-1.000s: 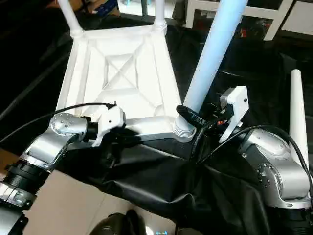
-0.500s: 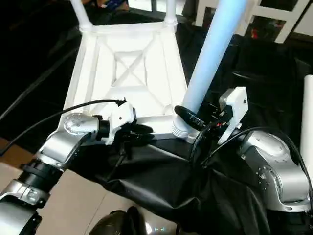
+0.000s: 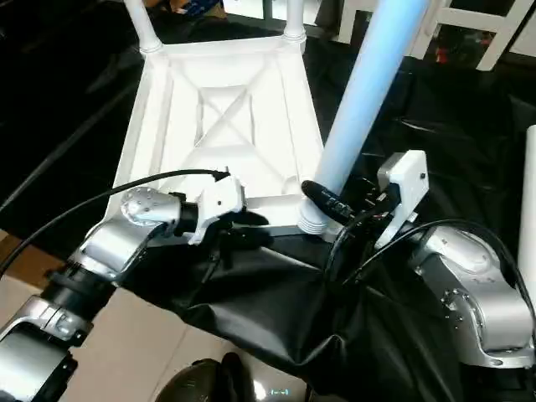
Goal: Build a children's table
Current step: Pick table leg, then insert table leg to table base
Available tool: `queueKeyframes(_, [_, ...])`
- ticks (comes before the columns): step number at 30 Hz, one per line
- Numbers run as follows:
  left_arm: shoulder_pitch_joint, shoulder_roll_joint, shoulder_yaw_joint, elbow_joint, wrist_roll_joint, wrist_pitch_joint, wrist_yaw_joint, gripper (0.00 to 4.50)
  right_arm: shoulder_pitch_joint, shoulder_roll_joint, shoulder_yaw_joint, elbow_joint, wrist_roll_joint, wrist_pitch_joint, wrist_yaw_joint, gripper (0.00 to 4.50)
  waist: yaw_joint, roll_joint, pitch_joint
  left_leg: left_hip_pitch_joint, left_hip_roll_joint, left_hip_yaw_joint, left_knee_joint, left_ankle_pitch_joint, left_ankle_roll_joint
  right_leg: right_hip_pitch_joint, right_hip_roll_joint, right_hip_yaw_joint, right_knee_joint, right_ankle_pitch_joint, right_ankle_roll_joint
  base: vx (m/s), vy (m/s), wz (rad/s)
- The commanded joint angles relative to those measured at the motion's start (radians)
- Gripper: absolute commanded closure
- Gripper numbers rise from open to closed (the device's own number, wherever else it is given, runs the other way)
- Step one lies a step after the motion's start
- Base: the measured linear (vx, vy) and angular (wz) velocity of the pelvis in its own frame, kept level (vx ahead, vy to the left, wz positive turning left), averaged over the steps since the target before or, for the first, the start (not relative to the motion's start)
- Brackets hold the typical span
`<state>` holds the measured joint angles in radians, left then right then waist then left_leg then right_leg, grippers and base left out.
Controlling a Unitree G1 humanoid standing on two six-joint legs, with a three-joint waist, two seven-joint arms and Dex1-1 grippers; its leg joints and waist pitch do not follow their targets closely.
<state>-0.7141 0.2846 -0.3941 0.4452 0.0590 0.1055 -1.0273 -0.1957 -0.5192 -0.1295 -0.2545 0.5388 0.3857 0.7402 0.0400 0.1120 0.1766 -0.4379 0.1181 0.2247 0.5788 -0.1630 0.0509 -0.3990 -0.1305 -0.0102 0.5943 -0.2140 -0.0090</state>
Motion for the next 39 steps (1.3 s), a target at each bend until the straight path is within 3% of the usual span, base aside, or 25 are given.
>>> queueKeyframes(1, [0.013, 0.011, -0.025, 0.048, 0.049, 0.003, 0.027, 3.19, 0.013, -0.008, -0.014, -0.026, -0.004, -0.007, -0.002, 2.64, -0.003, -0.021, -0.06, 0.058, 0.104, -0.062, -0.098, -0.272, 0.031, 0.016, -0.041, 0.018, -0.064, -0.071, -0.208, 0.0, 0.0, 0.0])
queueKeyframes(5, [0.013, 0.007, -0.028, 0.055, 0.046, 0.008, 0.025, 3.19, 0.016, -0.009, -0.023, -0.033, -0.002, -0.007, -0.01, 2.64, -0.005, -0.019, -0.059, 0.058, 0.104, -0.062, -0.1, -0.282, 0.026, 0.012, -0.042, 0.019, -0.071, -0.122, -0.193, 0.0, 0.0, 0.0])
queueKeyframes(6, [0.015, 0.005, -0.027, 0.055, 0.04, 0.01, 0.018, 3.45, 0.015, -0.01, -0.026, -0.034, -0.002, -0.007, -0.012, 2.64, -0.004, -0.018, -0.059, 0.058, 0.103, -0.061, -0.1, -0.276, 0.028, 0.01, -0.041, 0.02, -0.072, -0.116, -0.192, 0.0, 0.0, 0.0])
queueKeyframes(10, [0.022, -0.004, -0.018, 0.065, 0.025, 0.015, 0.0, 3.57, 0.004, -0.013, -0.054, -0.032, 0.016, -0.004, -0.021, 2.64, -0.003, -0.019, -0.061, 0.056, 0.103, -0.061, -0.098, -0.24, 0.046, 0.012, -0.04, 0.017, -0.067, -0.07, -0.196, 0.0, 0.0, 0.0])
queueKeyframes(12, [0.028, -0.005, -0.01, 0.07, 0.018, 0.017, -0.002, 3.91, -0.012, -0.014, -0.077, -0.03, 0.036, 0.002, -0.028, 2.64, -0.002, -0.018, -0.061, 0.056, 0.104, -0.061, -0.098, -0.236, 0.052, 0.011, -0.04, 0.017, -0.067, -0.068, -0.197, 0.0, 0.0, 0.0])
queueKeyframes(17, [0.043, 0.006, -0.012, 0.069, 0.017, 0.014, -0.014, 4.29, -0.036, -0.026, -0.102, -0.014, 0.04, 0.001, -0.034, 2.64, -0.003, -0.02, -0.06, 0.055, 0.103, -0.062, -0.1, -0.246, 0.044, 0.011, -0.039, 0.016, -0.068, -0.092, -0.191, 0.0, 0.0, 0.0])
queueKeyframes(20, [0.059, 0.023, -0.015, 0.063, 0.022, 0.012, -0.024, 4.46, -0.028, -0.048, -0.093, 0.012, 0.0, -0.015, -0.024, 2.64, -0.004, -0.02, -0.061, 0.055, 0.103, -0.061, -0.098, -0.222, 0.052, 0.014, -0.04, 0.016, -0.066, -0.063, -0.191, 0.0, 0.0, 0.0])
queueKeyframes(25, [0.092, 0.06, -0.014, 0.019, 0.022, 0.025, -0.044, 4.46, 0.004, -0.044, -0.063, 0.008, -0.022, -0.023, -0.012, 2.64, -0.009, -0.023, -0.064, 0.048, 0.101, -0.06, -0.088, -0.143, 0.114, 0.019, -0.042, 0.014, -0.059, 0.027, -0.2, 0.0, 0.0, 0.0])
queueKeyframes(28, [0.112, 0.08, -0.005, -0.019, 0.011, 0.039, -0.06, 4.46, 0.022, -0.037, -0.041, 0.006, -0.028, -0.024, -0.004, 2.64, -0.013, -0.025, -0.062, 0.043, 0.102, -0.062, -0.087, -0.132, 0.133, 0.021, -0.042, 0.012, -0.056, 0.026, -0.204, 0.0, 0.0, 0.0])
queueKeyframes(32, [0.131, 0.095, -0.003, -0.049, -0.002, 0.039, -0.084, 4.46, 0.024, -0.03, -0.015, 0.008, -0.034, -0.029, 0.004, 2.64, -0.019, -0.025, -0.059, 0.049, 0.104, -0.061, -0.09, -0.156, 0.123, 0.016, -0.037, 0.013, -0.06, -0.017, -0.207, 0.0, 0.0, 0.0])
queueKeyframes(38, [0.154, 0.111, -0.009, -0.09, -0.013, 0.047, -0.104, 4.46, -0.004, -0.021, 0.003, 0.026, -0.035, -0.029, 0.017, 2.64, -0.031, -0.025, -0.059, 0.05, 0.102, -0.06, -0.087, -0.12, 0.136, 0.018, -0.035, 0.012, -0.053, 0.044, -0.217, 0.0, 0.0, 0.0])
queueKeyframes(39, [0.154, 0.111, -0.01, -0.092, -0.013, 0.048, -0.104, 4.46, -0.005, -0.021, 0.004, 0.026, -0.034, -0.028, 0.019, 2.64, -0.033, -0.029, -0.061, 0.051, 0.102, -0.059, -0.086, -0.12, 0.138, 0.018, -0.035, 0.013, -0.053, 0.045, -0.218, 0.0, 0.0, 0.0])
